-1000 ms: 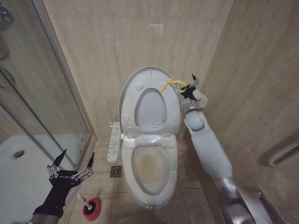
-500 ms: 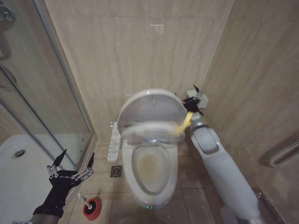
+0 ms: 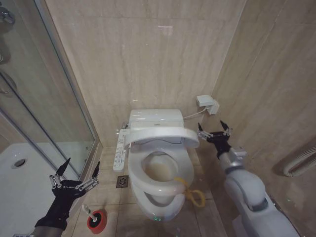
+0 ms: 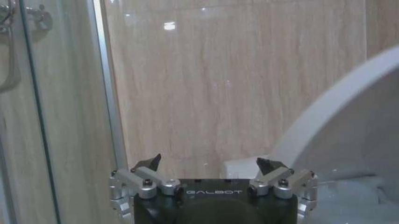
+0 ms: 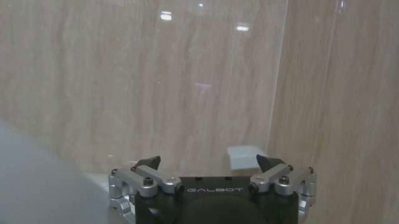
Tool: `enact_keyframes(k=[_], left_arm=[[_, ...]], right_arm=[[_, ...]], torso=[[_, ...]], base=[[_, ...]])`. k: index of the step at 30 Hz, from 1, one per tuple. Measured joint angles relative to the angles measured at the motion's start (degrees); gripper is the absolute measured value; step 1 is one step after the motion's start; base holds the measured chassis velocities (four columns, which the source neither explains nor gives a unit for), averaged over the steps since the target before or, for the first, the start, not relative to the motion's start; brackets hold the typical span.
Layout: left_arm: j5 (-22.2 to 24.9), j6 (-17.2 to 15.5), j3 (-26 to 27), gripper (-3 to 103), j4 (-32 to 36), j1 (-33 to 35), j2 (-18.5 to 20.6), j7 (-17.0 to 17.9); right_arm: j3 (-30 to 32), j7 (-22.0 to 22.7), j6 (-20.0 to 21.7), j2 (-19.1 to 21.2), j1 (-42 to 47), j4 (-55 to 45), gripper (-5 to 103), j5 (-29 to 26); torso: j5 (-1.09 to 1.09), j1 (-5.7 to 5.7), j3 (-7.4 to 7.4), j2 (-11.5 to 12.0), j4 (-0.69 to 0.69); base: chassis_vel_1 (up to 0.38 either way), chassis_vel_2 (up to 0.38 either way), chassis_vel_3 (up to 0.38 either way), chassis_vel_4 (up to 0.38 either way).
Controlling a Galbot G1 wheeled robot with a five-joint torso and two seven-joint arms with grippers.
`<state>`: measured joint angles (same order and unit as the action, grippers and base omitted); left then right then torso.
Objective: Open the toilet lid, clean the toilet bowl with a toilet brush, close the toilet lid, and flush.
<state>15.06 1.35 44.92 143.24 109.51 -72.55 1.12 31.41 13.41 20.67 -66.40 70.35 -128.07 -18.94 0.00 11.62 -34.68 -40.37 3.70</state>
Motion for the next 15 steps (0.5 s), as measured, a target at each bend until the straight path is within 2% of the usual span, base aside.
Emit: enact_keyframes(k=[3,8,15], left_arm=[[0.0,0.0,0.0,100,0.0,0.0,0.0,0.0],[0.0,0.0,0.0,100,0.0,0.0,0.0,0.0],[0.0,0.0,0.0,100,0.0,0.0,0.0,0.0]], right_arm=[[0.6,0.5,1.1,-0.5,2.7,-3.5,100,-2.2],[1.4,2.0,2.9,-2.0,6.2,-8.5,100,-4.1],[2.2,1.5,1.0,-7.2,14.5,-12.2,100,0.2]], torso=[[0.0,0.0,0.0,0.0,-0.05],[-0.01,0.0,0.0,0.0,-0.05],[-0.01,0.0,0.0,0.0,-0.01]], base=[[0.0,0.0,0.0,0.0],[0.0,0.0,0.0,0.0],[0.0,0.0,0.0,0.0]])
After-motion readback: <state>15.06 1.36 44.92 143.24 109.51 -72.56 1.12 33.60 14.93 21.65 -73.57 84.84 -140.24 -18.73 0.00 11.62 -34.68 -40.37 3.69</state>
